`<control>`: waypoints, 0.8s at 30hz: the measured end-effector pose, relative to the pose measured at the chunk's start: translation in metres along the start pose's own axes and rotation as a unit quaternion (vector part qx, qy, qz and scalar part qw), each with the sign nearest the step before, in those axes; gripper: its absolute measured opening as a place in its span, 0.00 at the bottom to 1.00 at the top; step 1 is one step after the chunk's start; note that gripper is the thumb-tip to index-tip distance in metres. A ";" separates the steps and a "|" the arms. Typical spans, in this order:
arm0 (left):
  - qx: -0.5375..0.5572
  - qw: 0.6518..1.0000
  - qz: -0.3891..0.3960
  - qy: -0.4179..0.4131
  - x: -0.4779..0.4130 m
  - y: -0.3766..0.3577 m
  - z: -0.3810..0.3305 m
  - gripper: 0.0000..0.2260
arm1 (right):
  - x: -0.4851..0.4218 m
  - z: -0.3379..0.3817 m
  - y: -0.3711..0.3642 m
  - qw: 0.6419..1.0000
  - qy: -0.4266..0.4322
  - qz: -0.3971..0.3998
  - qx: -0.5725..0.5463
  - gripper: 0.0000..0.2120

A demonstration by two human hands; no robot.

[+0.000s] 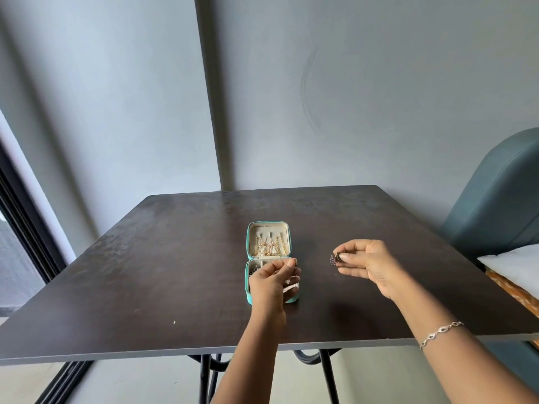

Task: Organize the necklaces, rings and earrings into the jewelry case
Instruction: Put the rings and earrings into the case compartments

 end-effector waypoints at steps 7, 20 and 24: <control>-0.039 0.987 -0.068 -0.142 -0.010 0.051 -0.038 0.07 | 0.008 0.010 -0.033 0.998 0.044 0.013 0.047 0.08; -0.086 0.971 -0.111 -0.195 -0.021 0.095 -0.036 0.10 | 0.009 0.006 -0.099 0.985 0.089 0.054 0.141 0.14; -0.076 0.972 -0.109 -0.192 -0.024 0.100 -0.029 0.11 | 0.007 0.013 -0.107 0.976 0.123 0.052 0.171 0.16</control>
Point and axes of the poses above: each hand's wrist, its own x-axis away from the middle knuckle, its own y-axis out of the back of the hand, z = x × y, the point moved 9 cm from there along -x, towards the middle knuckle, and after that the axes turned 2 degrees about -z, right-handed, at the moved point
